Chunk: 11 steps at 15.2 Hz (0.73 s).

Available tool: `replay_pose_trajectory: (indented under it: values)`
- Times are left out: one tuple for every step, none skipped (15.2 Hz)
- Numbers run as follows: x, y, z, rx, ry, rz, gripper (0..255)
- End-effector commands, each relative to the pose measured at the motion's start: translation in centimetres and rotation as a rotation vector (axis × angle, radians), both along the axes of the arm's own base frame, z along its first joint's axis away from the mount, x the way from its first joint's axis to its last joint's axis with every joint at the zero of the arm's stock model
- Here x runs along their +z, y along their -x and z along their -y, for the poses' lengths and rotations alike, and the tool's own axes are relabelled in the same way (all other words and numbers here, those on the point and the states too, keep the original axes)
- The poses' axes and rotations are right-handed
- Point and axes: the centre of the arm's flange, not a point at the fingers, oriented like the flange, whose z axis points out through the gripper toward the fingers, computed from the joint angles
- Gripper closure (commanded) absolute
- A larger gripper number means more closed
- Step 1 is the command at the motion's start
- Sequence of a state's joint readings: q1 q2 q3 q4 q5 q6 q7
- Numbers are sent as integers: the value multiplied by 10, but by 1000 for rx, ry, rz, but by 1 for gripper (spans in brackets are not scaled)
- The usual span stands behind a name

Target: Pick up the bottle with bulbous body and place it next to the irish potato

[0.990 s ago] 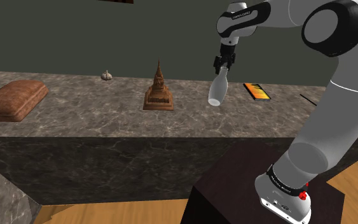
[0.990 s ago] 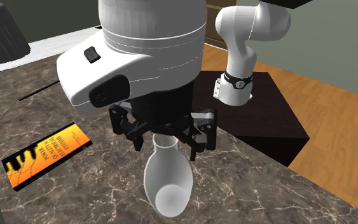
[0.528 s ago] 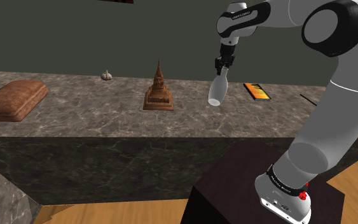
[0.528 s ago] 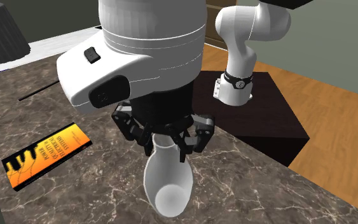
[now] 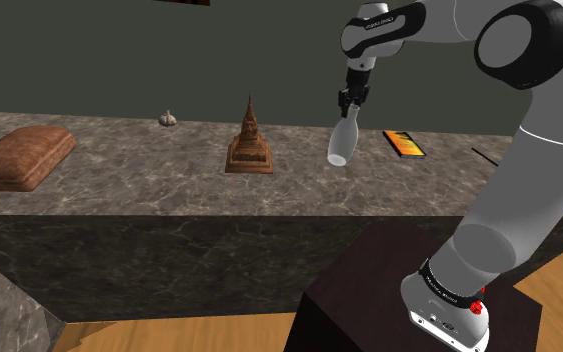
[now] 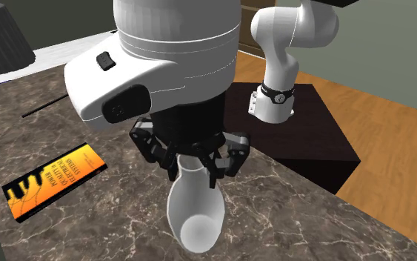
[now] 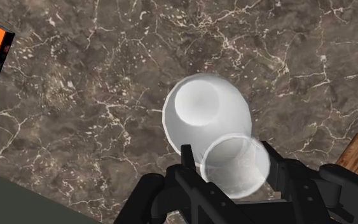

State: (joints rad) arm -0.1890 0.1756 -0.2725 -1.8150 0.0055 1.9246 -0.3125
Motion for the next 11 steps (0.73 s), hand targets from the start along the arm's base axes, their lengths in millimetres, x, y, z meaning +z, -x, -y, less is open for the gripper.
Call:
replay_pose_trajectory:
  values:
    - [8, 0, 0, 0, 0, 0, 255]
    - [13, 0, 0, 0, 0, 0, 255]
    - [18, 0, 0, 0, 0, 0, 255]
    - [24, 0, 0, 0, 0, 0, 255]
    - [29, 0, 0, 0, 0, 0, 255]
    - [34, 0, 0, 0, 0, 0, 255]
    - [40, 0, 0, 0, 0, 0, 255]
    - [45, 0, 0, 0, 0, 0, 255]
    - [50, 0, 0, 0, 0, 0, 255]
    - [55, 0, 0, 0, 0, 0, 255]
    - [61, 0, 0, 0, 0, 0, 255]
